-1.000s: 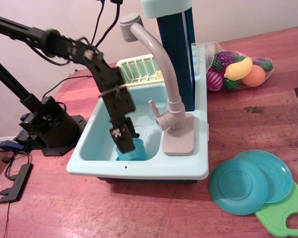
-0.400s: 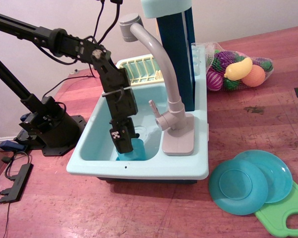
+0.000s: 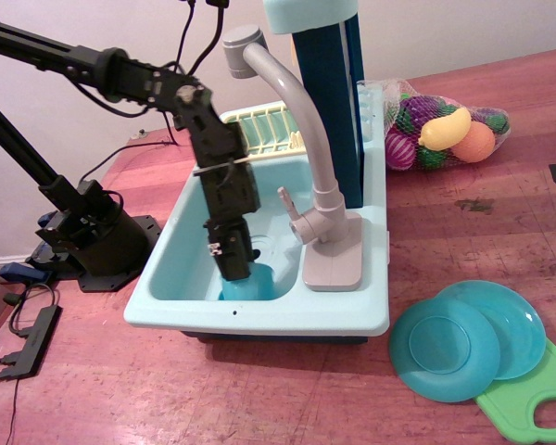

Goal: Flip cup upright

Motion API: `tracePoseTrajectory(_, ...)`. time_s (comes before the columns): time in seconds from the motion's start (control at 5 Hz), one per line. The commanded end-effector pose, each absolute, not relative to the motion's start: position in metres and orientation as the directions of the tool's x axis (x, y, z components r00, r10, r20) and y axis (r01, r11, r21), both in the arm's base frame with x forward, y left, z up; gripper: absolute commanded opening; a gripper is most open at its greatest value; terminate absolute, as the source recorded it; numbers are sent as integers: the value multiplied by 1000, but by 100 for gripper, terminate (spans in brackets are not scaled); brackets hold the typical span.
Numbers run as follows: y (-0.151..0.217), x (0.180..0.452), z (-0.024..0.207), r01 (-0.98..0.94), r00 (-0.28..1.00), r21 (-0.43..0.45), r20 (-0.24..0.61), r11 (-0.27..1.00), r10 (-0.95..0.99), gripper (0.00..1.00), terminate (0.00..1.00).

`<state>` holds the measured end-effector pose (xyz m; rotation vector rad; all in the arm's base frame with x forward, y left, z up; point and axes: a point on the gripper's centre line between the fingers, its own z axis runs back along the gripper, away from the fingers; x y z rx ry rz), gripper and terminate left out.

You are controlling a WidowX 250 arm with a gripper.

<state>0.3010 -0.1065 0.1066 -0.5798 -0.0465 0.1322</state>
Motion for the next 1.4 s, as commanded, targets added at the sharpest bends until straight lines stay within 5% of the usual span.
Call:
tracePoseTrajectory(0.0,-106,316,115,-54,994,-559,47,828,96,0,0)
tracePoseTrajectory(0.2,-112,325,111,-25,998,-560,31,828,51,0,0)
tracePoseTrajectory(0.6,-69,323,160,101,995,-284,19,954,-100,0,0)
tracePoseTrajectory(1.2,-80,318,134,151,987,-300,-8,942,-160,0,0)
